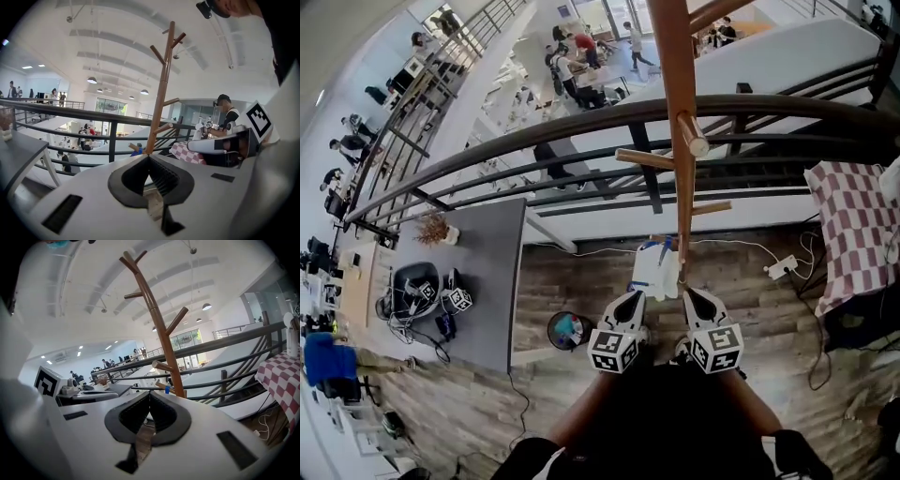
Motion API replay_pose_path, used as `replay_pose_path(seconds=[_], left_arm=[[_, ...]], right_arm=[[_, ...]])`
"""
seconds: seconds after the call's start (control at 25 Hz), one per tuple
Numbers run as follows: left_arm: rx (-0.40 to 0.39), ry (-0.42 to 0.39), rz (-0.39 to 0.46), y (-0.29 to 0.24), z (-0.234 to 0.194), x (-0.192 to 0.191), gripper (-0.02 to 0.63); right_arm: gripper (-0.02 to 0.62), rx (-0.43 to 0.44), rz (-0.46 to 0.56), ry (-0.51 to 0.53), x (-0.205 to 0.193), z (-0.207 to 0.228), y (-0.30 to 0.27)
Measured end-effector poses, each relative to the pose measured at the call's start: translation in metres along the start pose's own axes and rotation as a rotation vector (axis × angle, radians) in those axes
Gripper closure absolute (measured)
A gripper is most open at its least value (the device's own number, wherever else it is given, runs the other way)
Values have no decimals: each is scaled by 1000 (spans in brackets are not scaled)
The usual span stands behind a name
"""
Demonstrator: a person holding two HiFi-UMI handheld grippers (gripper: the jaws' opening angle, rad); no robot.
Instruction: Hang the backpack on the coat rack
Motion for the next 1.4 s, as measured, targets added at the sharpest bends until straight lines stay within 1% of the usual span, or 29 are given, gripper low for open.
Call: replay_pose_path(seconds=[0.12,0.28,0.48,0.6,0.72,0.84,1.12,1.24,1.4], left_arm=[[12,-10,-9,10,5,-8,597],[-18,-25,-8,16,5,-13,597],[-27,-63,2,10,6,-11,597],[-38,-82,20,10,6,-11,598],[-47,-79,32,12,4,-9,597],[-52,-71,37,13,1,-9,597],[-43,-68,57,17,-6,-6,597],[-53,-49,76,21,-7,-4,597],[-50,-60,85,25,-11,-6,597]], right_arm=[[581,21,-10,8,-6,-2,2],[581,29,-5,14,-8,-5,1],[581,0,5,7,-11,-4,3],[581,-26,15,28,-12,-7,7],[581,-41,19,42,-12,-10,9],[581,-50,16,30,-15,-12,10],[581,-61,13,31,-15,-17,7],[581,-66,20,25,-14,-19,6],[581,-62,17,30,-16,-26,2]])
Point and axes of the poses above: the fingertips, and each gripper's own axes: y backward along the fingers, z to its right, x out of its top, the point moved 8 cm from there along y, backward along the fingers, and after that the axes turned 14 degrees about -z, right-handed, at the moved point
